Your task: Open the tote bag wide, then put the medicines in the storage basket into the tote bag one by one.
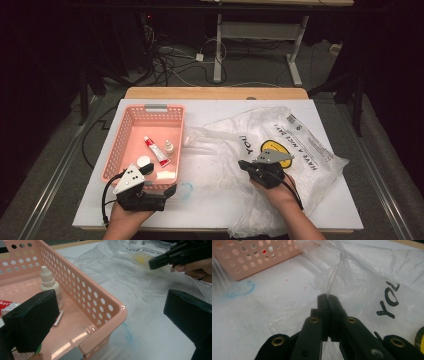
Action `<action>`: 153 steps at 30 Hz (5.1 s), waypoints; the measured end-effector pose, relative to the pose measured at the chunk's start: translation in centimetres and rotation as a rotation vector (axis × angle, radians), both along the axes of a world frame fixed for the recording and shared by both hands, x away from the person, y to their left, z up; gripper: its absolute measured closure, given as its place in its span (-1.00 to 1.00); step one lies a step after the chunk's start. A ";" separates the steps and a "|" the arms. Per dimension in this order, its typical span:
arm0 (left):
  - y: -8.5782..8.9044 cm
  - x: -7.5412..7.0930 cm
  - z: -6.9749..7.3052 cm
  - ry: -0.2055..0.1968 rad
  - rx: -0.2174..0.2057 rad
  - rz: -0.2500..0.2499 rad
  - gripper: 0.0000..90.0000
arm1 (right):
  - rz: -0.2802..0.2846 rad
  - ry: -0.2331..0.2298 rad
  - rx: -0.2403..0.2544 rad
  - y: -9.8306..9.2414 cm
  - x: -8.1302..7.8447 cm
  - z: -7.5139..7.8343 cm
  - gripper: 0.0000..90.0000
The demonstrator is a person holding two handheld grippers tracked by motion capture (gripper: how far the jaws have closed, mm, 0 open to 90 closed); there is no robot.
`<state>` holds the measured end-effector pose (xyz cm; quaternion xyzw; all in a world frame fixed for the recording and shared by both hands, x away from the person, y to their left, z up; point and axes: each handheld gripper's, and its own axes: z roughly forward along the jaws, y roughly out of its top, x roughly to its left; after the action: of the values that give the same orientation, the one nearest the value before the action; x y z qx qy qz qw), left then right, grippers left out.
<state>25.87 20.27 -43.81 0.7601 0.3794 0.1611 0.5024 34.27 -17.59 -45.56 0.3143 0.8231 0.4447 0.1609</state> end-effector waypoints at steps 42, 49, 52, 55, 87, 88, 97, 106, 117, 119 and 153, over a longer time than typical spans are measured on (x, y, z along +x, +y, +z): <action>1.2 0.1 0.2 -0.001 -0.047 0.050 -1.00 | -0.087 -0.283 0.163 -4.0 -1.5 7.5 1.00; 2.1 0.8 1.3 0.003 -0.042 0.105 -1.00 | -0.071 -0.280 0.163 -3.9 -1.5 7.4 1.00; 2.4 1.6 2.5 0.007 -0.045 0.134 -0.97 | -0.071 -0.279 0.168 -4.1 -1.7 7.4 1.00; 2.4 3.0 3.5 -0.010 -0.013 0.139 -0.95 | -0.077 -0.275 0.180 -4.5 -1.6 7.5 1.00; 4.7 19.1 -1.8 0.584 0.378 0.346 0.95 | -0.053 -0.280 0.186 -4.5 -2.1 7.6 1.00; 4.5 19.5 -1.8 0.580 0.388 0.339 0.95 | -0.054 -0.278 0.182 -4.5 -2.1 7.6 1.00; 2.7 21.9 -2.1 0.572 0.396 0.277 0.95 | -0.051 -0.273 0.177 -4.4 -2.0 7.4 1.00; 2.9 21.7 -1.0 0.523 0.392 0.248 0.94 | -0.052 -0.261 0.173 -4.4 -1.9 7.0 1.00; 1.9 22.0 -0.9 0.546 0.337 0.226 0.04 | -0.048 -0.258 0.161 -4.0 -2.0 6.9 1.00; 1.7 22.3 -1.2 0.565 0.343 0.214 0.02 | -0.050 -0.262 0.157 -4.1 -2.0 6.9 1.00; 1.2 23.0 -2.1 0.636 0.468 0.263 0.34 | -0.063 -0.266 0.161 -4.5 -2.1 7.0 1.00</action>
<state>48.90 21.48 -45.90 0.8108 0.5625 0.0630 0.1489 32.21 -22.10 -38.54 0.2901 0.7459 0.5417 0.2568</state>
